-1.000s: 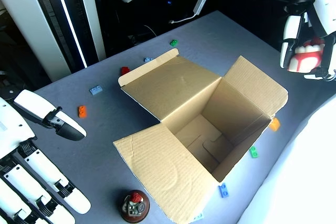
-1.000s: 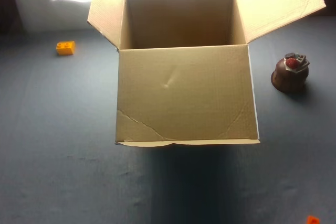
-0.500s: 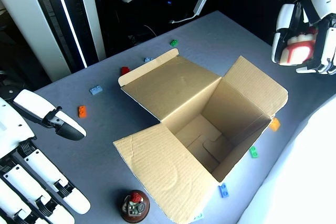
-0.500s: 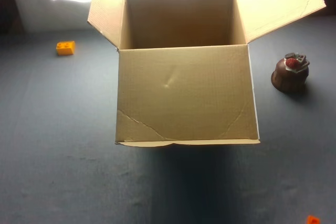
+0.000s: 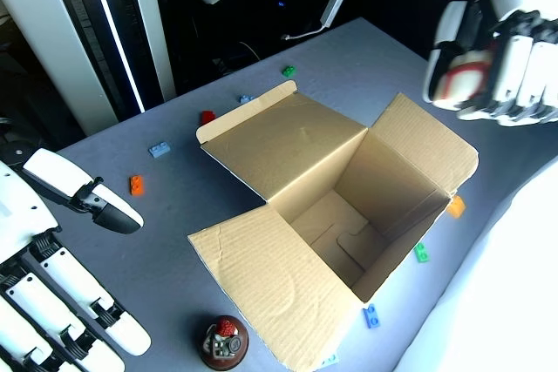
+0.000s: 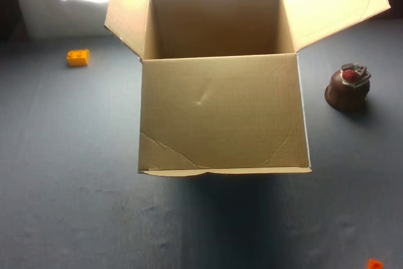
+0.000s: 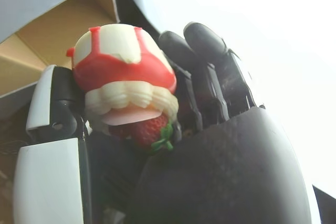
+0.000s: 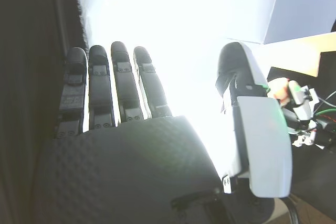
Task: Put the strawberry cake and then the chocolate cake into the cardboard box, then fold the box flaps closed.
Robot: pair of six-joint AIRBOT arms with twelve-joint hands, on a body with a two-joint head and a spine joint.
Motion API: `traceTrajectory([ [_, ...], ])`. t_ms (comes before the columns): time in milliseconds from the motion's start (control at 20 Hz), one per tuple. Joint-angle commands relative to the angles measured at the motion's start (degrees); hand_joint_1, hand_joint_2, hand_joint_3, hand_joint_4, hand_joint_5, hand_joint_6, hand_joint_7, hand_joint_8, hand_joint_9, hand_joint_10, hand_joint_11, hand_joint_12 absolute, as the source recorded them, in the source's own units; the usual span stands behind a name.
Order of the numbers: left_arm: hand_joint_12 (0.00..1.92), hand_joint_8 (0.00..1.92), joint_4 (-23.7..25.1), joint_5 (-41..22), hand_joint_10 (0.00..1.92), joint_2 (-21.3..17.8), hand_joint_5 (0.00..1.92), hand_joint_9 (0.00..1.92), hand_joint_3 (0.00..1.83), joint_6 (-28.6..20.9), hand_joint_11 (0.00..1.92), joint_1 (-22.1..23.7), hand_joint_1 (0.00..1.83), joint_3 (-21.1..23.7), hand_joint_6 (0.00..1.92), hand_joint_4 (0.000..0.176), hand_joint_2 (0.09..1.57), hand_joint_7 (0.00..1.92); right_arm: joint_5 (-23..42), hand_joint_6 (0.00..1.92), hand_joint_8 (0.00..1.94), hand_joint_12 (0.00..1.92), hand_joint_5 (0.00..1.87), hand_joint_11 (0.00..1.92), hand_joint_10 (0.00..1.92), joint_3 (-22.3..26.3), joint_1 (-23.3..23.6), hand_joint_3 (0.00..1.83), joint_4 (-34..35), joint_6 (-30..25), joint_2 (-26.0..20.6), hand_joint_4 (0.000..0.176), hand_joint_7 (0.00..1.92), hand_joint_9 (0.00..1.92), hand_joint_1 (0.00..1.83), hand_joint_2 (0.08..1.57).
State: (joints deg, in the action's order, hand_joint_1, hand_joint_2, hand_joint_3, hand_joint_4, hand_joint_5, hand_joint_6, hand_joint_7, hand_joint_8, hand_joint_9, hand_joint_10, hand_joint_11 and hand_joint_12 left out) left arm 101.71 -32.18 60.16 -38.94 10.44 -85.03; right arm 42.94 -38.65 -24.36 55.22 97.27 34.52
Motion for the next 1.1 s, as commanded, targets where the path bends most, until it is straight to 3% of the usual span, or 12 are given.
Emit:
traceTrajectory([
  [0, 1.81, 1.63, -4.00, 0.44, 1.52, -0.17, 0.62, 0.40, 0.00, 0.76, 0.29, 0.48, 1.09, -0.09, 1.45, 0.004, 1.31, 0.63, 5.88, 0.00, 0.00, 0.33, 0.10, 0.00, 0.00, -0.20, 0.35, 0.00, -2.38, -0.39, -0.74, 0.000, 0.13, 0.12, 0.11, 1.21],
  [600, 1.82, 1.61, -1.85, -6.57, 1.50, 1.96, 0.65, 0.42, 0.00, 5.67, 0.30, 0.38, 1.11, -0.29, 1.39, 0.000, 1.30, 0.65, 6.06, 0.00, 0.00, 0.30, 0.11, 0.00, 0.00, -0.20, 0.34, 0.00, -2.38, -0.45, -0.74, 0.000, 0.14, 0.12, 0.13, 1.21],
  [750, 1.82, 1.60, -0.93, -8.84, 1.52, 2.50, 0.64, 0.41, 0.00, 7.33, 0.30, 0.15, 1.10, -0.03, 1.44, 0.012, 1.30, 0.64, 6.07, 0.00, 0.00, 0.28, 0.10, 0.00, 0.00, -0.20, 0.34, 0.00, -2.38, -0.54, -0.74, 0.000, 0.14, 0.12, 0.11, 1.21],
  [1050, 1.80, 1.63, -1.40, -11.14, 1.53, 4.98, 0.62, 0.42, 0.00, 9.26, 0.30, -1.60, 1.10, -1.13, 1.43, 0.000, 1.31, 0.65, 6.08, 0.00, 0.00, 0.31, 0.11, 0.00, 0.00, -0.21, 0.34, 0.00, -2.38, -0.69, -0.74, 0.000, 0.15, 0.14, 0.10, 1.21],
])
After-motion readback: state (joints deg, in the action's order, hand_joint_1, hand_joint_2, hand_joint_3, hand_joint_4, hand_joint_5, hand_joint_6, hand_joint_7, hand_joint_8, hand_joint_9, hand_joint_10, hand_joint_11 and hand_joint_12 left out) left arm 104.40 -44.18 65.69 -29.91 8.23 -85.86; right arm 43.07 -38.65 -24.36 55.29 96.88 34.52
